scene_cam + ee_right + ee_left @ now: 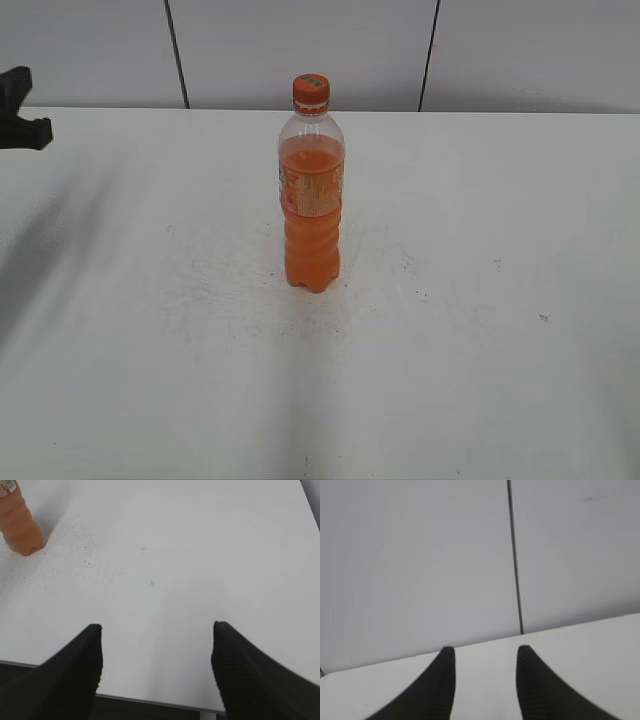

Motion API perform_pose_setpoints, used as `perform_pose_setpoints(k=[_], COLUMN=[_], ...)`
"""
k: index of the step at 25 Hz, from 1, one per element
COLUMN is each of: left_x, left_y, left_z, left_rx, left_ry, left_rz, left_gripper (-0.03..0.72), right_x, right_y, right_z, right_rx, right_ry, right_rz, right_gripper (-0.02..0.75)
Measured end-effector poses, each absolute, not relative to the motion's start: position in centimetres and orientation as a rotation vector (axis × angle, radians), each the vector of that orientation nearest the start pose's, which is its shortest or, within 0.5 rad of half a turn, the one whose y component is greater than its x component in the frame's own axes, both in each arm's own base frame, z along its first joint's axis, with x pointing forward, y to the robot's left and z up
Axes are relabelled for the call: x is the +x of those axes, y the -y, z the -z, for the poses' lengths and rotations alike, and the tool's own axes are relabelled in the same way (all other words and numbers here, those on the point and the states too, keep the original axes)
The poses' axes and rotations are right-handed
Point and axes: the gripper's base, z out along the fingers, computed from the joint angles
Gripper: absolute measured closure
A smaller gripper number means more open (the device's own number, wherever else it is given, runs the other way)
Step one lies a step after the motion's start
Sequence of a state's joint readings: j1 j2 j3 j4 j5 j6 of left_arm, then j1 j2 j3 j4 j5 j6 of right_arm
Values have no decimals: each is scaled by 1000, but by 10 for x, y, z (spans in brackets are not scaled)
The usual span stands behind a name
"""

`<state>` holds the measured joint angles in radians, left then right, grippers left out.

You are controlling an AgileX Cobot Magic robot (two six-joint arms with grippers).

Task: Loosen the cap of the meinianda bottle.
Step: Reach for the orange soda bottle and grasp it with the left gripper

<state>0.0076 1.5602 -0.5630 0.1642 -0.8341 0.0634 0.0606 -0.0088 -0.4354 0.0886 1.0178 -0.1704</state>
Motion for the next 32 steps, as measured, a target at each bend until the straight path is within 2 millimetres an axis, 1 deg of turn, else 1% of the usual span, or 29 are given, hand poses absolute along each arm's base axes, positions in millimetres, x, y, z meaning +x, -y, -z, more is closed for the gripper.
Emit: perform_pose_setpoints(k=[3, 6, 9, 12, 15, 19, 22, 26, 32], left_x=[297, 296, 296, 293, 293, 298, 303, 311, 323], left_y=[19, 27, 33, 43, 55, 64, 70, 74, 77], left_z=[-208, -199, -186, -172, -158, -139, -132, -125, -125], left_rx=[395, 527, 588, 662, 763, 862, 918, 980, 1019], left_ry=[-1631, -1644, -1685, -1702, -1678, -1668, -1637, -1644, -1643], left_rz=[-12, 23, 93, 231, 385, 525, 613, 710, 749], left_gripper=[356, 279, 183, 99, 81, 81, 82, 82, 87], right_x=[2, 2, 2, 2, 2, 2, 2, 2, 2], right_y=[-7, -7, -7, -7, -7, -7, -7, -7, -7], right_z=[-263, -263, -263, -263, -263, -263, -263, -263, -263], right_rx=[-236, -236, -236, -236, -236, -236, -236, -236, -236], right_ry=[-2041, -2041, -2041, -2041, -2041, -2041, -2041, -2041, -2041], right_rz=[-38, -38, -38, -38, -38, -37, -37, -37, -37], right_gripper=[227, 227, 227, 227, 227, 227, 227, 227, 227])
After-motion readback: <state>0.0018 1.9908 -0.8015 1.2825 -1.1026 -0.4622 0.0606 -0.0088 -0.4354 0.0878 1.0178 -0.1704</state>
